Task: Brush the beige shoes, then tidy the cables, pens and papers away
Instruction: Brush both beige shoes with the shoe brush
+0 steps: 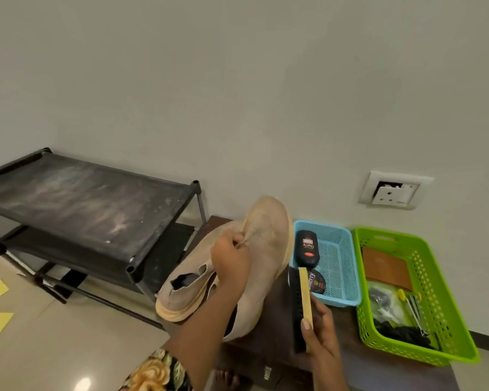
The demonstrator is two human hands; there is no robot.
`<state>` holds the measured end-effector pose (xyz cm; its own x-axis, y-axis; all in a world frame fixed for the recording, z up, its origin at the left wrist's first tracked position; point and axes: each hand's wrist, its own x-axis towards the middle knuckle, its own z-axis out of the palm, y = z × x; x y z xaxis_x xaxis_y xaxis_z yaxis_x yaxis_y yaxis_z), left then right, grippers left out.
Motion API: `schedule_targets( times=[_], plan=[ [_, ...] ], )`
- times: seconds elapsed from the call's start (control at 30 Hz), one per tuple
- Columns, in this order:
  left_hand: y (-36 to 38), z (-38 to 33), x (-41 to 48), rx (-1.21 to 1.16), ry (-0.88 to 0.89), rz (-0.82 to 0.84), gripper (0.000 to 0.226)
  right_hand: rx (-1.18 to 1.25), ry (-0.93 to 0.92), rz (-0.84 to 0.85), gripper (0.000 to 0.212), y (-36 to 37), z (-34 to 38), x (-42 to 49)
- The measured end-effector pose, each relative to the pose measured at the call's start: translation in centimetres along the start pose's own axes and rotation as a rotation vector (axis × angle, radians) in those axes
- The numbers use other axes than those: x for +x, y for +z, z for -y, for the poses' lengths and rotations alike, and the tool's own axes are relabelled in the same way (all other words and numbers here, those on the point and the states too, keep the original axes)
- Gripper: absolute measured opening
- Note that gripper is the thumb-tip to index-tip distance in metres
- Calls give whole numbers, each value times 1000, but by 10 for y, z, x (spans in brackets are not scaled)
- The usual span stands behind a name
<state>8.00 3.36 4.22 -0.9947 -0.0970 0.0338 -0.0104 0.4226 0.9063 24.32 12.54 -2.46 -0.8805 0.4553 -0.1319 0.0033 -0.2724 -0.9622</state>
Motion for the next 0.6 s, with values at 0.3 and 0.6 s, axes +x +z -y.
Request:
schedule_targets(
  times=[0.3, 0.6],
  plan=[
    [-38, 5, -59, -121, 207, -15, 28, -264, -341, -38, 46, 30, 90, -29],
    [-40, 12, -78, -76, 114, 62, 40, -1565, -369, -31, 45, 114, 177, -37]
  ],
)
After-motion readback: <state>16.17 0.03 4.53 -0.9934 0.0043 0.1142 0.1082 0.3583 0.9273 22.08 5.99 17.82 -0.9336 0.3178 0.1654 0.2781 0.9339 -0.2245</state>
